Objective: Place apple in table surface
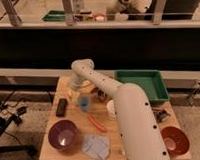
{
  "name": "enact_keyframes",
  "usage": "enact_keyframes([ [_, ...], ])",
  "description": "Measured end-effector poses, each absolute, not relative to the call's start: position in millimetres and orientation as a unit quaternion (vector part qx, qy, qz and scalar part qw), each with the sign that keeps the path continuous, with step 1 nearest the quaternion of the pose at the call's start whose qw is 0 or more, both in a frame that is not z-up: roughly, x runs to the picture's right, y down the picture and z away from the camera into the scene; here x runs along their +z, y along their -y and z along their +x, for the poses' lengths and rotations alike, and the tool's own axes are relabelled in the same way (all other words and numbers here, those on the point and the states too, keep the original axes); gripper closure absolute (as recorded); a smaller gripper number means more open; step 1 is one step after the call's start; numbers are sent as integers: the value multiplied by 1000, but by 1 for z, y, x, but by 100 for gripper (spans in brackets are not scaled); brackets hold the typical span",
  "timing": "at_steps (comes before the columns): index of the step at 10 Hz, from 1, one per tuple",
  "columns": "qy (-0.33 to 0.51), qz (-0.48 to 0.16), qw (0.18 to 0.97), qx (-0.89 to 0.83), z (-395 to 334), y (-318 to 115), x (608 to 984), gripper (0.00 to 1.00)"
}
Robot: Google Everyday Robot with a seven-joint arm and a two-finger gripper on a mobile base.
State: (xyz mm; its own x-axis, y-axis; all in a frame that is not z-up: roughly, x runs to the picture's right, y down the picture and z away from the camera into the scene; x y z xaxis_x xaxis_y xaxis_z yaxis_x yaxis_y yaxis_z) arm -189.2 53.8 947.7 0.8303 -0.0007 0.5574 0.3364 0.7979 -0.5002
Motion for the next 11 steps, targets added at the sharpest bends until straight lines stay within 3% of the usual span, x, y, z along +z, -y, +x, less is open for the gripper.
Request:
enact_keyframes([
  [6, 273, -294, 911, -93, -189, -50, 945, 20],
  [11, 278, -245, 922, -114, -187, -22, 899, 20],
])
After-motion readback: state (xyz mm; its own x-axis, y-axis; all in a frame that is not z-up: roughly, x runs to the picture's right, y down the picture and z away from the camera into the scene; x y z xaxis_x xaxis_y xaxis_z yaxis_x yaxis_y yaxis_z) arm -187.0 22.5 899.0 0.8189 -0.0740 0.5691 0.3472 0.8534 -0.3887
